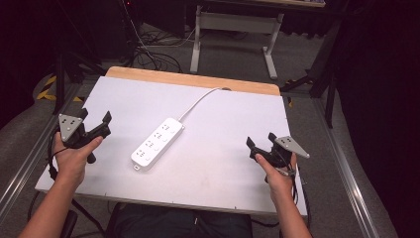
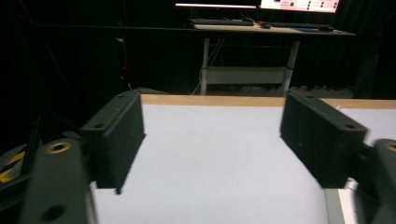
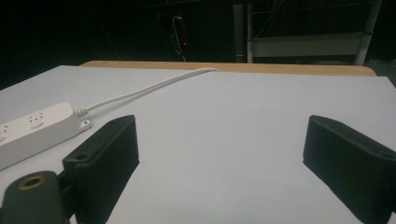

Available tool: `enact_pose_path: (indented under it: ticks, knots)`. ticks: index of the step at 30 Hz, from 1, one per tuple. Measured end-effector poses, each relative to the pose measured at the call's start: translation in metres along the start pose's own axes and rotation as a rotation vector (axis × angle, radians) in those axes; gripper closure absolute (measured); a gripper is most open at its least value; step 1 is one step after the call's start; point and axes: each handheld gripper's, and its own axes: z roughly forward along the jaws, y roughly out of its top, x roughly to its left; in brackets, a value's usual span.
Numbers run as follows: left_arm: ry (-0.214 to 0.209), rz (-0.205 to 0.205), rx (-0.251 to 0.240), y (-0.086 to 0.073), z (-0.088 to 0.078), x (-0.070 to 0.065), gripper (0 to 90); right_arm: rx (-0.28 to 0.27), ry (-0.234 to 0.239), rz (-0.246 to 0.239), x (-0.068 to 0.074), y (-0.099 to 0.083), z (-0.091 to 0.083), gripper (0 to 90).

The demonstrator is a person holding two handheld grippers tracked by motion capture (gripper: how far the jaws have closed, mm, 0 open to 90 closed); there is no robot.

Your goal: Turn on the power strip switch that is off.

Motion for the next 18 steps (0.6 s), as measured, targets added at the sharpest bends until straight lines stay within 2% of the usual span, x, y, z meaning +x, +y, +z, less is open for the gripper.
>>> enact_pose_path:
  ticks: [3, 10, 12, 13, 14, 18]
  knots:
    - [-0.007, 0.013, -0.001, 0.0006, -0.0011, 0.0002, 28.6, 0.0, 0.002, -0.001, 0.0003, 0.0001, 0.0004, 11.1]
    - [-0.006, 0.01, 0.003, 0.0011, -0.0025, 0.0015, 34.9, 0.001, 0.007, -0.004, 0.0007, 0.0002, 0.0014, 11.6]
    - [-0.011, 0.011, 0.005, 0.0018, -0.0035, 0.0014, 40.3, 0.0, 0.008, -0.003, 0.0007, 0.0004, 0.0013, 11.6]
    - [-0.014, 0.015, 0.002, 0.0021, -0.0038, 0.0014, 46.5, -0.001, 0.008, -0.004, 0.0007, 0.0004, 0.0012, 11.6]
    - [-0.018, 0.015, 0.0, 0.0025, -0.0041, 0.0012, 46.5, -0.001, 0.008, -0.004, 0.0007, 0.0004, 0.0012, 11.6]
    - [-0.035, 0.028, 0.004, 0.0026, -0.0042, 0.0002, 60.0, -0.003, 0.009, -0.002, 0.0007, 0.0005, 0.001, 11.6]
